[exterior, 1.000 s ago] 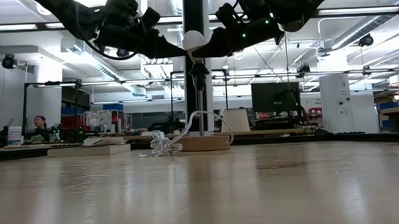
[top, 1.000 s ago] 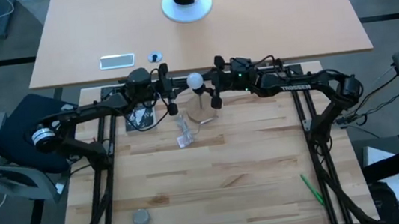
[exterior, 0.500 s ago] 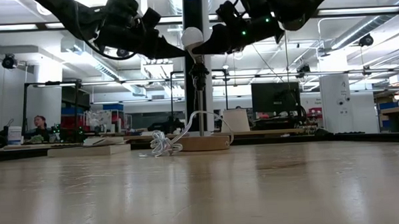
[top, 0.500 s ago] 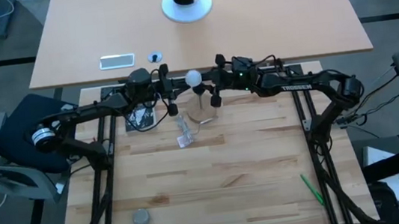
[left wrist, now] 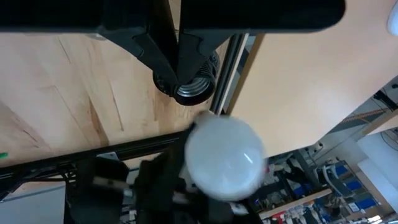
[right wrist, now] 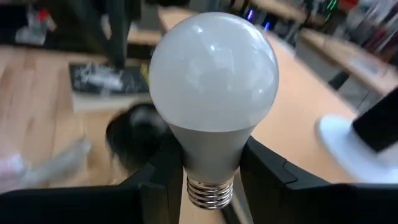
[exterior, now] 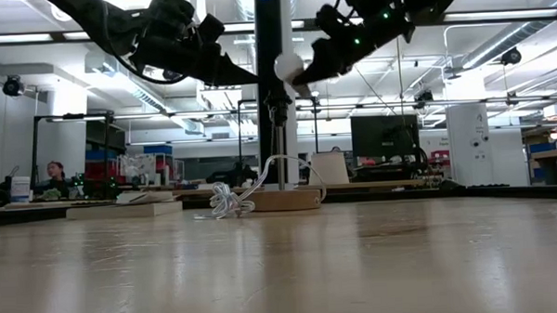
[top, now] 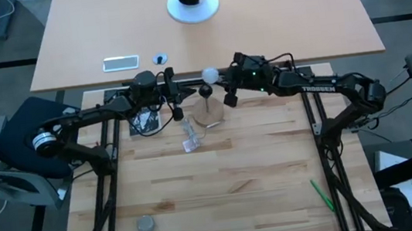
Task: Screw lightbulb
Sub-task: Remove the lightbulb from the lamp
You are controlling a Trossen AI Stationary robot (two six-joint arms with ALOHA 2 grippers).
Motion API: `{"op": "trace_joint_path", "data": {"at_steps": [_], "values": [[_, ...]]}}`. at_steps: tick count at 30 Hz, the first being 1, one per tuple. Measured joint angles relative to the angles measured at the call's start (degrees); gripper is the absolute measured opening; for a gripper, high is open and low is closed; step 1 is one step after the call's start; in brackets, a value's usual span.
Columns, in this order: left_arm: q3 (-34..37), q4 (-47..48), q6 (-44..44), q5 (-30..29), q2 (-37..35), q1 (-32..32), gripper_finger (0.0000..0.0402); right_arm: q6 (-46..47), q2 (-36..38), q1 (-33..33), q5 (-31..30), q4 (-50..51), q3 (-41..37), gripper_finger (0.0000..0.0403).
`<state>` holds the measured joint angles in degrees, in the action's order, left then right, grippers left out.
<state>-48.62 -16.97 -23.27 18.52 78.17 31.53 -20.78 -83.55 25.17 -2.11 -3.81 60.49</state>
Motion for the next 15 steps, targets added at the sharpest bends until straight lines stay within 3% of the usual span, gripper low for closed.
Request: {"op": "trace_joint_path", "data": {"at_steps": [9, 15], "values": [[0.02, 5.47, -0.56, -4.08, -5.46, 0.02, 0.0000, 2.80, 0.04, 0.79, -0.70, 16.55, -2.24, 0.0115], [0.02, 9.21, -1.73, -4.58, -11.11, 0.07, 0.0000, 6.87, 0.04, 0.72, -0.35, 21.42, -4.65, 0.0115]]}}
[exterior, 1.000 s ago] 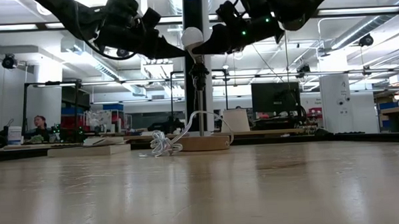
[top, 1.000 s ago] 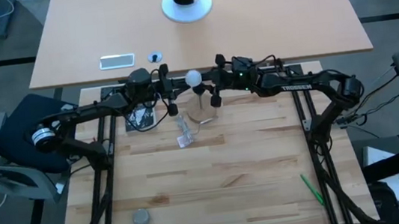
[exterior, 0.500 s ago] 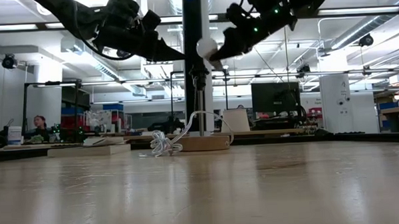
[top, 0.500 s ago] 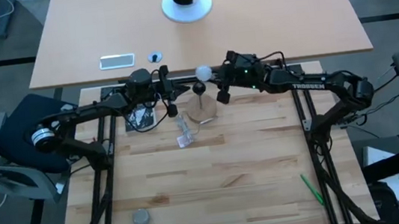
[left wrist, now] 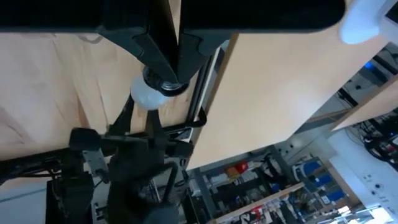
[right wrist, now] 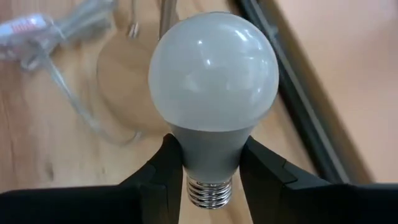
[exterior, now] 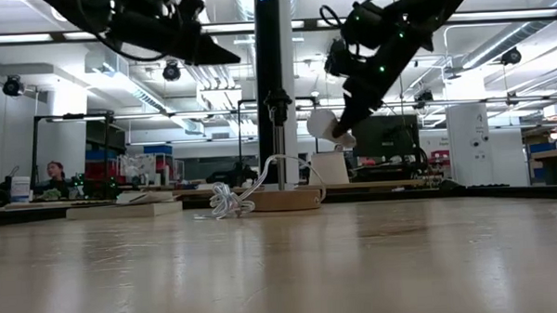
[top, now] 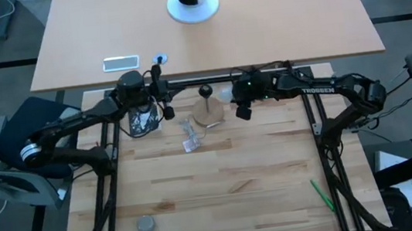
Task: Screw lightbulb
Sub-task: Remove the lightbulb from the lamp
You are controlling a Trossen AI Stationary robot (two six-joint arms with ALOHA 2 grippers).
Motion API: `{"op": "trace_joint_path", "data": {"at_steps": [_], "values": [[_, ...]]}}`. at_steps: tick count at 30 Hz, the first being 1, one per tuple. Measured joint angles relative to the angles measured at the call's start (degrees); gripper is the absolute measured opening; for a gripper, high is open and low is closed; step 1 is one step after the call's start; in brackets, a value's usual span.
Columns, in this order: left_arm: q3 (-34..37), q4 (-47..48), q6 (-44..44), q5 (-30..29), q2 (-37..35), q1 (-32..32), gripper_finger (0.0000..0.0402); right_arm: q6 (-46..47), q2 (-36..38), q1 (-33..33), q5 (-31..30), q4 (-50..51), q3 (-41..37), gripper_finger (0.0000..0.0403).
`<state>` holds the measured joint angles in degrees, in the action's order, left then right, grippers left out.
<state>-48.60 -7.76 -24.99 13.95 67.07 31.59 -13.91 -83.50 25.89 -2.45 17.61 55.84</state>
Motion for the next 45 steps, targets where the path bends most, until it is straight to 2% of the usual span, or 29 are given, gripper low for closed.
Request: {"op": "trace_joint_path", "data": {"at_steps": [8, 13, 21, 32, 39, 42, 45], "values": [[0.00, 4.55, 0.48, 0.01, -4.56, 0.00, 0.0000, 5.72, 0.00, 0.03, 6.35, 0.85, -5.12, 0.0115], [0.02, 4.53, 3.03, -0.01, -5.37, 0.00, 0.0000, 4.61, 0.00, 0.35, 8.48, 6.45, -7.52, 0.0114], [0.02, 4.61, 9.25, -0.08, -5.18, 0.00, 0.0000, 1.15, -0.02, -0.03, 17.79, 9.48, -10.37, 0.0114], [0.21, 9.33, 21.71, 0.03, -5.07, -0.21, 0.0000, 4.36, -1.68, -5.05, 16.96, 15.41, -11.04, 0.0114], [3.11, 9.76, 25.13, 0.41, -6.58, -6.21, 0.0000, 6.09, -1.88, -9.53, 10.36, 14.90, -11.07, 0.0130], [4.91, 9.59, 26.70, -2.98, -9.12, -10.27, 0.0000, 6.63, -1.88, -10.18, 10.00, 14.82, -11.07, 0.0151], [7.00, 9.40, 27.37, -10.11, -12.50, -15.45, 0.0000, 6.84, -1.84, -10.66, 9.83, 14.15, -11.07, 0.0169]]}}
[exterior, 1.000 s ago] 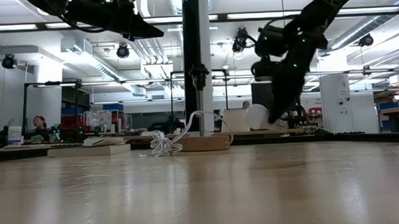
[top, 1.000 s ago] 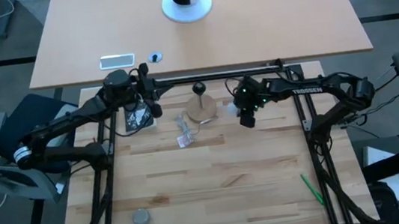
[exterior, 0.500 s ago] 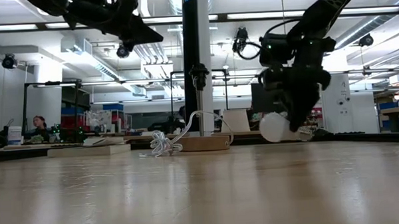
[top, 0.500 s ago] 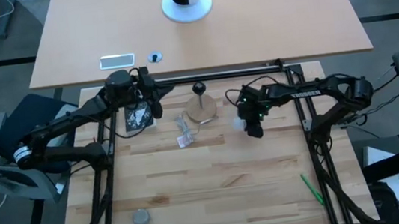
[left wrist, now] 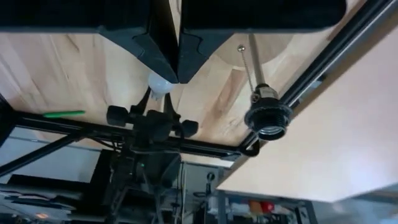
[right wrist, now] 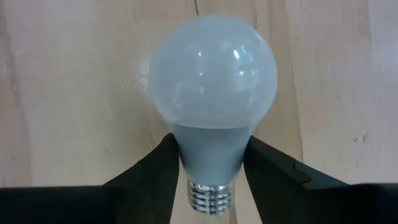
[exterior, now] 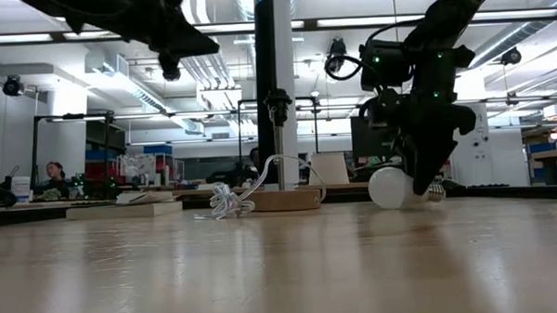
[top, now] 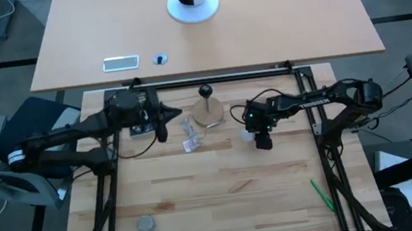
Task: Screw lightbulb
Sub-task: Remove the lightbulb from the lamp
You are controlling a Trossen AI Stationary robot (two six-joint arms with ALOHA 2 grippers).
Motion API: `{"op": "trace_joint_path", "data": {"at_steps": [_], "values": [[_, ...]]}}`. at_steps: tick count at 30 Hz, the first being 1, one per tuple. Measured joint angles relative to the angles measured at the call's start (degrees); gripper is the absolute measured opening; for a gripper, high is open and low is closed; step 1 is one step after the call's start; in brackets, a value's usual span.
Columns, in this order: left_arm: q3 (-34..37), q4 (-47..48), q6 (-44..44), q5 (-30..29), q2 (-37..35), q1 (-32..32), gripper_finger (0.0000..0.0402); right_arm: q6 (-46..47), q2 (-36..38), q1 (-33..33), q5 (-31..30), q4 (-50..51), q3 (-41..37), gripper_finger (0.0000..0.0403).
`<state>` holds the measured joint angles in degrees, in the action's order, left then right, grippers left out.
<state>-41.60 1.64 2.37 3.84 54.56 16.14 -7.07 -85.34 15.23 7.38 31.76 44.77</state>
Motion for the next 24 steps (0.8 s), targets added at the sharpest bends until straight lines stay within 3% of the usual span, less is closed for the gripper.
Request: {"op": "trace_joint_path", "data": {"at_steps": [4, 7, 18, 24], "values": [[3.78, -0.24, 0.02, -8.06, -5.36, -7.27, 0.0000, -0.02, 0.38, -0.14, 0.00, -1.44, 0.00, 0.0182], [7.29, -1.24, -0.24, -10.83, -9.23, -11.48, 0.0000, 1.03, 1.31, -0.13, -1.15, -2.13, 0.00, 0.0183], [23.98, -12.33, 3.46, -10.96, -25.31, -14.25, 0.0000, 2.63, 9.42, -1.28, -1.57, -1.52, 0.07, 0.0185], [27.33, -11.74, 8.31, -6.73, -33.97, -14.98, 0.0000, 5.82, 19.26, -6.91, -1.36, 0.46, -0.69, 0.0185]]}}
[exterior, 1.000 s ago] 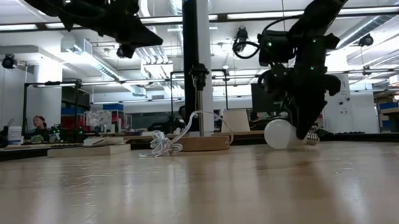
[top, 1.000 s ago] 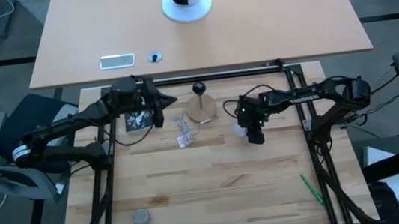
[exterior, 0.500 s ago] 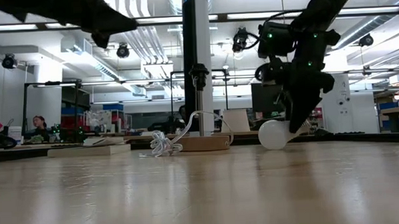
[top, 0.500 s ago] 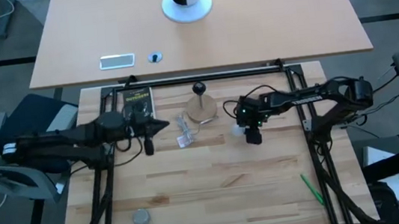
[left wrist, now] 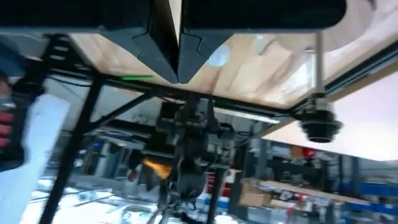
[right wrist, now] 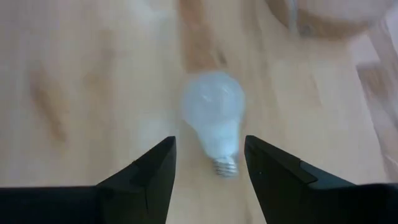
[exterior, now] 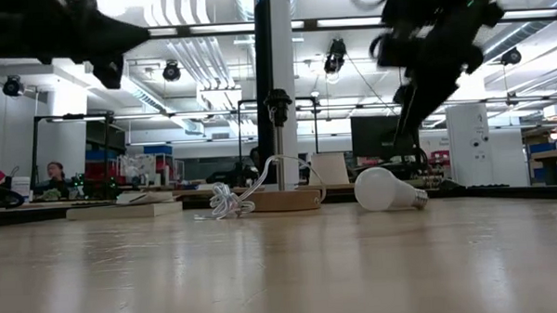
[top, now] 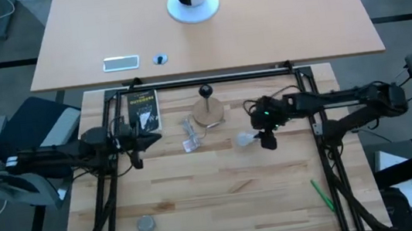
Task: Screw lightbulb
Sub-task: Remove the lightbulb from the lamp
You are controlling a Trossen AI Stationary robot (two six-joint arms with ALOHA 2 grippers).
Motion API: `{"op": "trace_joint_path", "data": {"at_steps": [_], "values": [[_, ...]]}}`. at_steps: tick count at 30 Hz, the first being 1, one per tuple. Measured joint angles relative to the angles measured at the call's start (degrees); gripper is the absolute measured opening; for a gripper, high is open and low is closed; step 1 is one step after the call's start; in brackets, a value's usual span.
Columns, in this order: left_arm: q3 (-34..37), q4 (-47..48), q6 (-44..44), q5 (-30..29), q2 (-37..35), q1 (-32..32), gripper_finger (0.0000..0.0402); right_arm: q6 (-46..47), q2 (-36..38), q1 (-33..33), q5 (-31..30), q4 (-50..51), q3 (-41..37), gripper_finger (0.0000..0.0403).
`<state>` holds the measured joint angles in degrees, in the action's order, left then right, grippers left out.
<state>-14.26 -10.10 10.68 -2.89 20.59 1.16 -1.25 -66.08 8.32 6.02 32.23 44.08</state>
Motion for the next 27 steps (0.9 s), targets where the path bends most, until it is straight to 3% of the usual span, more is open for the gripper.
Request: {"op": "trace_joint_path", "data": {"at_steps": [3, 7, 12, 21, 27], "values": [[0.05, 3.29, -0.64, 0.54, -3.23, -0.94, 0.0000, 2.36, 7.63, -5.21, -1.35, -3.51, -1.91, 0.0184], [0.07, 8.09, -4.43, -0.94, -6.59, -1.12, 0.0000, 3.00, 18.42, -11.90, -8.19, -10.50, -6.99, 0.0176], [0.58, 13.79, -7.78, -2.63, -11.14, -1.10, 0.0000, -0.53, 31.17, -14.47, -13.98, -17.28, -14.54, 0.0165], [8.80, 12.61, -8.76, -2.62, -20.66, -1.06, 0.0000, -7.96, 51.40, -14.47, -15.03, -23.64, -24.89, 0.0149], [13.25, 8.90, -6.81, -1.59, -18.07, -1.06, 0.0000, -8.88, 66.14, -14.47, -9.99, -23.27, -29.80, 0.0140]]}}
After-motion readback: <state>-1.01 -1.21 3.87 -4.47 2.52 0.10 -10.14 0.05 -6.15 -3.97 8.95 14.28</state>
